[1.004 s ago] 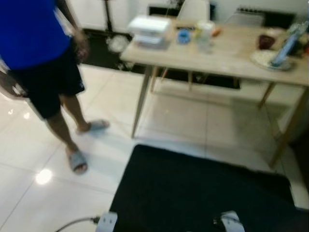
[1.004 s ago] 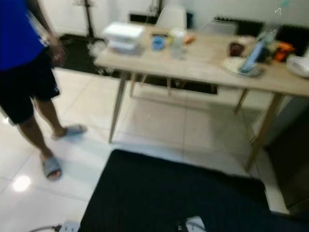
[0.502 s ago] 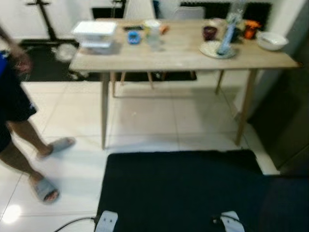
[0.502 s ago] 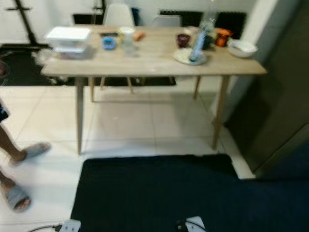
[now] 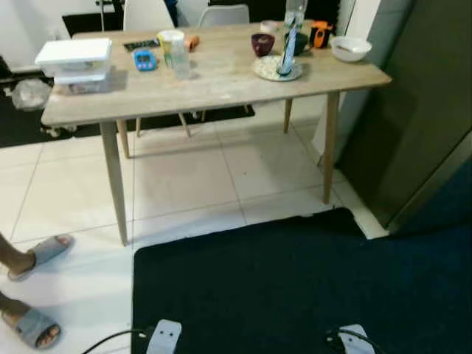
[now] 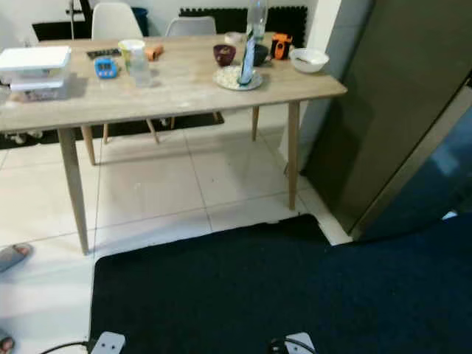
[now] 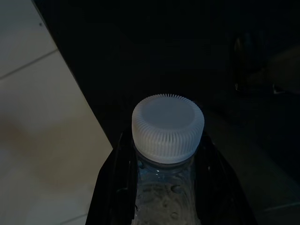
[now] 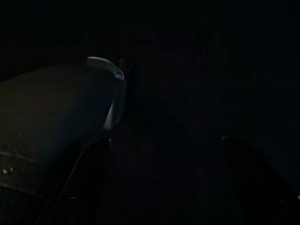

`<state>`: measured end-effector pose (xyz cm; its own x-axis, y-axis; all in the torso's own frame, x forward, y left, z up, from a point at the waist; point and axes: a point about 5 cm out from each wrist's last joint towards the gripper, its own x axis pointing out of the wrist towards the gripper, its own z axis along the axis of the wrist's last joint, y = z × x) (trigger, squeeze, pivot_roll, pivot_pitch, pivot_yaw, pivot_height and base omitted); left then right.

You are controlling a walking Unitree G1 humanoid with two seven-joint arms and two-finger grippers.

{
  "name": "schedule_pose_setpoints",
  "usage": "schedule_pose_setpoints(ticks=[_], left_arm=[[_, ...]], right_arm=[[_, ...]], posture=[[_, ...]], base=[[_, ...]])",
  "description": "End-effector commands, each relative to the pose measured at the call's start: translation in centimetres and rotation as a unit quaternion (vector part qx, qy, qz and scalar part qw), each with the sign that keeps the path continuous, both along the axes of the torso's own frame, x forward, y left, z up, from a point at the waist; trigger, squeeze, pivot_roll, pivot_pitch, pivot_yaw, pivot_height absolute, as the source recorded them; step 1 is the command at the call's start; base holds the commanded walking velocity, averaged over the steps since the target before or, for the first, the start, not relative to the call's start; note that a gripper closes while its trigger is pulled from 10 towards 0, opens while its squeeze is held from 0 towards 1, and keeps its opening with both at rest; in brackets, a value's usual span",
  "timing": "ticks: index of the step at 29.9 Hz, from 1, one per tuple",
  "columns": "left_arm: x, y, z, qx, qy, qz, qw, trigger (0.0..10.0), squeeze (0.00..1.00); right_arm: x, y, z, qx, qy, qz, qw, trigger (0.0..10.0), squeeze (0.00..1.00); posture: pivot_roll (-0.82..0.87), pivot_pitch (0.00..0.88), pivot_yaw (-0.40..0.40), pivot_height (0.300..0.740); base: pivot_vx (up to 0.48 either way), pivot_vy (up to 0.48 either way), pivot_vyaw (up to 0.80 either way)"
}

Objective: Restocking fridge

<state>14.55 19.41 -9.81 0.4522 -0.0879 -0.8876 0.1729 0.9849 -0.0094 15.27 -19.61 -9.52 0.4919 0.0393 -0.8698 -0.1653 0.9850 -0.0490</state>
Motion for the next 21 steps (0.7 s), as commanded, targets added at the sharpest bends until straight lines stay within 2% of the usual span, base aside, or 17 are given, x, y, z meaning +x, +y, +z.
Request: schedule_pose_setpoints(ticks=[1, 4, 21], left_arm=[[-1.06, -1.3, -0.53, -0.028, 0.021, 0.0, 0.999, 10.0, 0.0], [-1.05, -1.42, -0.54, -0.031, 0.021, -0.001, 0.999, 10.0, 0.0], [-1.1, -1.57, -0.56, -0.036, 0.022, -0.001, 0.999, 10.0, 0.0]], right_arm=[[-0.32, 0.55, -0.18, 0.01, 0.003, 0.003, 1.0, 10.0, 0.0], [-0.34, 0.56, -0.19, 0.011, 0.003, 0.003, 1.0, 10.0, 0.0], [-0.33, 0.57, -0.17, 0.012, 0.0, 0.003, 1.0, 10.0, 0.0]], posture=[[-0.09, 0.111, -0.019, 0.74], [-0.09, 0.111, -0.019, 0.74], [-0.09, 0.112, -0.021, 0.74]], base=[[0.0, -0.364, 0.0], [0.0, -0.38, 0.0], [0.255, -0.398, 0.0]])
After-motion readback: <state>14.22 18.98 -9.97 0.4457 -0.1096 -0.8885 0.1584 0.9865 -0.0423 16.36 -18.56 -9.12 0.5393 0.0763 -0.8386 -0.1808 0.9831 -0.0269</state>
